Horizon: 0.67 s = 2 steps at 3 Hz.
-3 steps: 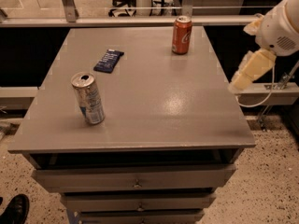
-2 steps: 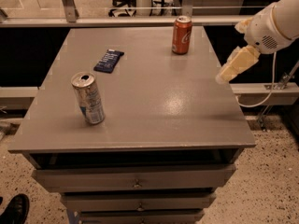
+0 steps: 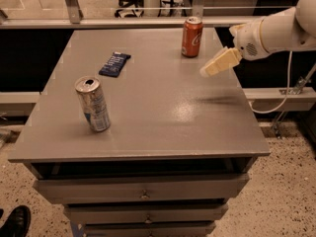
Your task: Pick coke can
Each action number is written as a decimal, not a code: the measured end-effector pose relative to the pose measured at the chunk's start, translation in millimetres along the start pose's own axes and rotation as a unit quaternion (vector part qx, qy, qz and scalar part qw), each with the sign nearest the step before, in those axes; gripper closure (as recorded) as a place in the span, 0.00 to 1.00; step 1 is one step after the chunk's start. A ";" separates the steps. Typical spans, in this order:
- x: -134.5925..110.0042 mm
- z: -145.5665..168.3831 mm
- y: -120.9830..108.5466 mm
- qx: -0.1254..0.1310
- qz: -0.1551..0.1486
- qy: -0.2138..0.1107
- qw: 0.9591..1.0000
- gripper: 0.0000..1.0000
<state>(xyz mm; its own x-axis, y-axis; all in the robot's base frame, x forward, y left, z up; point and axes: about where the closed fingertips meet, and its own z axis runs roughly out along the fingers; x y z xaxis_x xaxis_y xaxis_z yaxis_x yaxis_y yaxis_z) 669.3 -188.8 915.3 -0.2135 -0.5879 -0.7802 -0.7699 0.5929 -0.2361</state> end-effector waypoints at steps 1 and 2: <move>0.0 0.1 0.0 0.000 0.000 0.000 1.000 0.00; -3.3 14.5 -5.3 0.012 0.031 -0.032 0.999 0.00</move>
Offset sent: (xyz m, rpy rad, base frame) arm 0.0215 0.0063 -0.0074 0.1497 -0.0387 -0.0823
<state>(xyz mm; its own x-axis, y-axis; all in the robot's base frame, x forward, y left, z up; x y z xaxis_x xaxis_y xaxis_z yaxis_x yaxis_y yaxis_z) 682.8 -182.1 910.6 -0.2201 -0.5134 -0.8295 -0.7418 0.6403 -0.1995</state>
